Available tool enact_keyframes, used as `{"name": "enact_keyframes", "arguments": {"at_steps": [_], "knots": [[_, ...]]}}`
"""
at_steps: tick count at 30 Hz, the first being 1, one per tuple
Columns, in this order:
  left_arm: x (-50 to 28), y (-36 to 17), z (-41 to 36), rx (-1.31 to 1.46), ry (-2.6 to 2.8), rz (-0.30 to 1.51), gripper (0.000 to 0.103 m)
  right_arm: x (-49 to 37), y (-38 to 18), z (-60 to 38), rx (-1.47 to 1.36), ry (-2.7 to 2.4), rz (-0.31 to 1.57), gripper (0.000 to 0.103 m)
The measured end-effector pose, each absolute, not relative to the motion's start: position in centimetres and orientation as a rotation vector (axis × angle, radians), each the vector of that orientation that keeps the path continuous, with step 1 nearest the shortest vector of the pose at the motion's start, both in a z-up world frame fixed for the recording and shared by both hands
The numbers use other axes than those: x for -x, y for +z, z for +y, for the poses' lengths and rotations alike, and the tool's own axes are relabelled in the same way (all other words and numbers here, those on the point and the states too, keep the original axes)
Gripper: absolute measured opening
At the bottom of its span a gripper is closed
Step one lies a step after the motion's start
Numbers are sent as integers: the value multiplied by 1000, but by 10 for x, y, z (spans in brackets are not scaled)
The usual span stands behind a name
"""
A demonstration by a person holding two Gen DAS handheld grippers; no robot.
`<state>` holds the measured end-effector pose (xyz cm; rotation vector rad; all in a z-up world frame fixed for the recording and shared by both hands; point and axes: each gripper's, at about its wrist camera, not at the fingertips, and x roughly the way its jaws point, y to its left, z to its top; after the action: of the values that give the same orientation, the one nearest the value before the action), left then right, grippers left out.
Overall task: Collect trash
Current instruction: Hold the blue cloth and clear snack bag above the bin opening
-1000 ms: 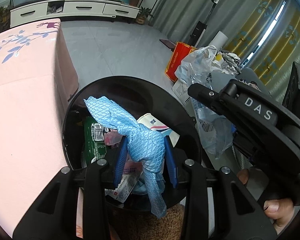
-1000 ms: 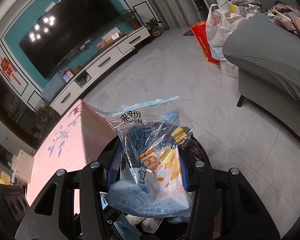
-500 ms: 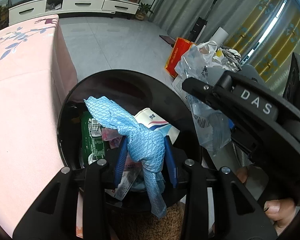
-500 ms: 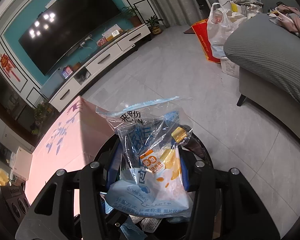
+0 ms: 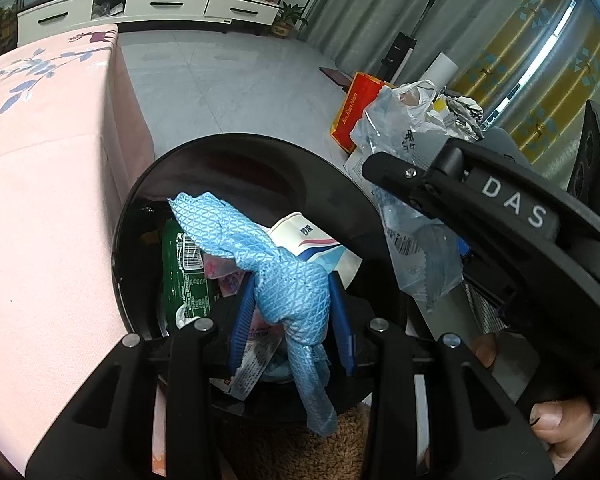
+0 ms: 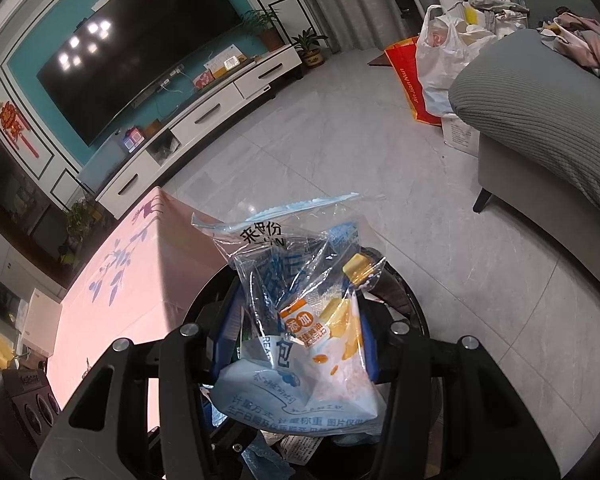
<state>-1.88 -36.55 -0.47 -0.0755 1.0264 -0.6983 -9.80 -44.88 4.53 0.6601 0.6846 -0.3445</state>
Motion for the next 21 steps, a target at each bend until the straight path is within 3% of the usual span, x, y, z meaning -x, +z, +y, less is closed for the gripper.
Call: {"name": "enact_keyframes", "arguments": {"at_steps": [21], "knots": [[17, -8, -367, 71, -710, 1043, 37, 97, 42, -446, -650, -348, 696, 50]]}}
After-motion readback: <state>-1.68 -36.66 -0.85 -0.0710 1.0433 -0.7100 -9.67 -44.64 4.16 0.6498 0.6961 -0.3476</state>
